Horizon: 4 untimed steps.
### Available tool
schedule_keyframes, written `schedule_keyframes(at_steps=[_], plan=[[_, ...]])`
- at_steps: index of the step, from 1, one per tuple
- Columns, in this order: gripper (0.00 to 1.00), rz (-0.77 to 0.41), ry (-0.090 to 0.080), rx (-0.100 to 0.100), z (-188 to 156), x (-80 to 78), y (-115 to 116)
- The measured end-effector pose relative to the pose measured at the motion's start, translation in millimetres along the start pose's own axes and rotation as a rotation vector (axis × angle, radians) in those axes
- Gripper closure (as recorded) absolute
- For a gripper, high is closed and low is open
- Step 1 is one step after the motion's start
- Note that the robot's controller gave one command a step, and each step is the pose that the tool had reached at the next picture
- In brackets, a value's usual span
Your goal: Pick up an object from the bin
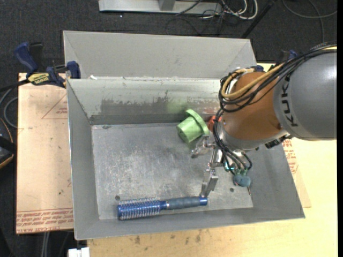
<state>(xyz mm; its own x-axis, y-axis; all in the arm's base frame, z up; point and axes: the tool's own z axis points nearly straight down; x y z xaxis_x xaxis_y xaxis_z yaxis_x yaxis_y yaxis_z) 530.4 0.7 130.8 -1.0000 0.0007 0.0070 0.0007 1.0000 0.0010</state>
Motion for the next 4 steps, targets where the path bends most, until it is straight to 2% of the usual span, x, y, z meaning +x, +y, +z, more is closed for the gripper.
schedule_keyframes(at_steps=[1, 2, 3, 4], plan=[[0.00, 0.073, -0.013, 0.006, 56, 17.4, 101], [0.00, 0.082, -0.012, -0.005, 30, 48.6, 173], [0.00, -0.020, -0.011, 0.000, 25, 51.0, 190], [0.00, 0.040, -0.024, -0.009, 56, 43.1, 166]])
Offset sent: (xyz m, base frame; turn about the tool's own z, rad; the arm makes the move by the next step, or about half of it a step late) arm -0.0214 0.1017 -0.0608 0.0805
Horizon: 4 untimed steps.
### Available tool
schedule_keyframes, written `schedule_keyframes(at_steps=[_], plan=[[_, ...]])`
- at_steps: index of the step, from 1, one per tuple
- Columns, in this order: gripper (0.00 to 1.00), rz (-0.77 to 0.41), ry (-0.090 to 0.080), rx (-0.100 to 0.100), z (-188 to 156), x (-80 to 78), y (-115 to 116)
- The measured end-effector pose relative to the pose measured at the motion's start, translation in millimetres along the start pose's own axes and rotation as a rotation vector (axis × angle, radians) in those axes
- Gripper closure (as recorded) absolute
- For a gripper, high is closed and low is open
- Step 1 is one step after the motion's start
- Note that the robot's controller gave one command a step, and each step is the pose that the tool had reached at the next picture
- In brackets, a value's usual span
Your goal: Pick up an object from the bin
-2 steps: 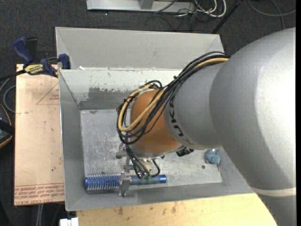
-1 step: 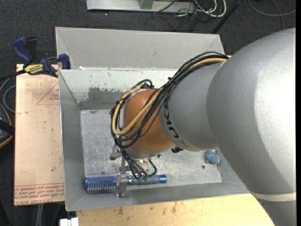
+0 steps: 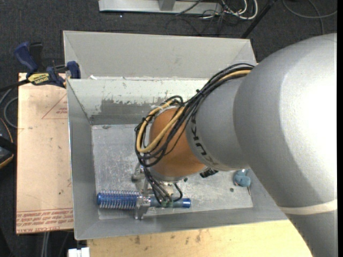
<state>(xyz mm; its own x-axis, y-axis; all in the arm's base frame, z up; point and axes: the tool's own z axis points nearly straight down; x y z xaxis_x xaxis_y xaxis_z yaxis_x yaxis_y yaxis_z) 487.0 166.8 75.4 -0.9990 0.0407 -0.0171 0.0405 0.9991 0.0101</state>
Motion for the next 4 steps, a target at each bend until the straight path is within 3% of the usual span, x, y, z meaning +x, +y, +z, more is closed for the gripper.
schedule_keyframes(at_steps=[1, 2, 3, 4], plan=[[0.00, -0.117, -0.003, 0.006, 0, 0.2, 32], [1.00, -0.117, 0.001, 0.003, 2, 2.3, 33], [1.00, -0.118, 0.013, 0.006, -53, 0.2, 34], [1.00, -0.119, 0.016, 0.008, -76, -0.3, 34]])
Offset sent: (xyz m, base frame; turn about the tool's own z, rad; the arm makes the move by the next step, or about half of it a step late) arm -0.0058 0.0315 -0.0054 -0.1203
